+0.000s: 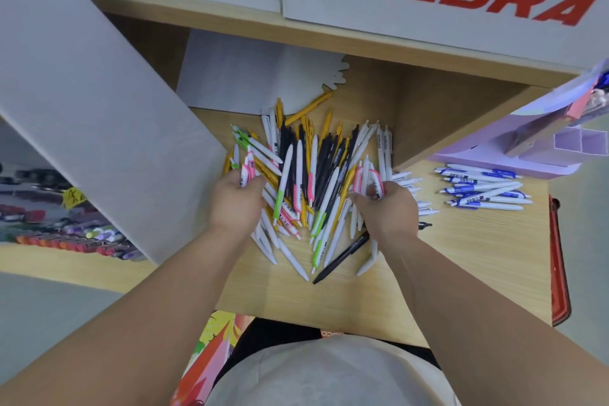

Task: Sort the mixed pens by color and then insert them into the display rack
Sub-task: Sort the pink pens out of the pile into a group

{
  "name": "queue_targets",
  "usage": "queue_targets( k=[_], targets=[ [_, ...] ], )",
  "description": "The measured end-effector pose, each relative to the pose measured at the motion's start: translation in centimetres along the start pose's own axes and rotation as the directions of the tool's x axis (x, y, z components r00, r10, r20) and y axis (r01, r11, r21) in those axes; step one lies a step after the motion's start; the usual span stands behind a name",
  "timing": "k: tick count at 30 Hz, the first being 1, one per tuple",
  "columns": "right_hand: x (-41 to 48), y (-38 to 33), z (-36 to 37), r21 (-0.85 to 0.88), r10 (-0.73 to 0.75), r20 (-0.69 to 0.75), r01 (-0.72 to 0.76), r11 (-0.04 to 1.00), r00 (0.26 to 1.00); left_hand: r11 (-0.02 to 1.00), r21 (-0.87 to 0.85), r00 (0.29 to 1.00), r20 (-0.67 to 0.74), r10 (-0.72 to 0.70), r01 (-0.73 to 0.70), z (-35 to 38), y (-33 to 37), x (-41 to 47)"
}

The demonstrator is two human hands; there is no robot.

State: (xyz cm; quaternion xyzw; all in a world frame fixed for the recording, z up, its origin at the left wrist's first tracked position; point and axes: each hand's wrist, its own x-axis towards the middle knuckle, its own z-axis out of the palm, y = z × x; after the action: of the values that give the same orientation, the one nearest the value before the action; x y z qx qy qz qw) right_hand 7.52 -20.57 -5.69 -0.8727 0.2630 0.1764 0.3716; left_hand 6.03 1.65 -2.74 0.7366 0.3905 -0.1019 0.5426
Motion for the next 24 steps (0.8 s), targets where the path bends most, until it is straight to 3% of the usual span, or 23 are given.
queue_targets(
  k=[8,15,19,24],
  targets=[
    [0.1,0.4,0.9,-0.056,-0.063,-0.040,0.061,0.997,0.997,0.984,0.129,0.991,0.074,0.110,-0.119,1.2,0.1,1.7],
    [0.1,0.7,1.0,-0.046,-0.092,-0.064,0.089,0.995,0.994,0.901,0.323,0.957,0.116,0.266,-0.290,3.1,-0.3,0.3],
    [0.4,0.3,1.3,-0.106,-0.073,-0.030,0.069,0.992,0.997,0.853,0.464,0.971,0.125,0.204,-0.239,3.6,-0.5,0.1],
    [1.1,-0.7,1.1,-0.154,-0.041,0.039,0.047,0.987,0.998,0.830,0.516,0.978,0.104,0.183,-0.211,4.3,-0.2,-0.1]
  ],
)
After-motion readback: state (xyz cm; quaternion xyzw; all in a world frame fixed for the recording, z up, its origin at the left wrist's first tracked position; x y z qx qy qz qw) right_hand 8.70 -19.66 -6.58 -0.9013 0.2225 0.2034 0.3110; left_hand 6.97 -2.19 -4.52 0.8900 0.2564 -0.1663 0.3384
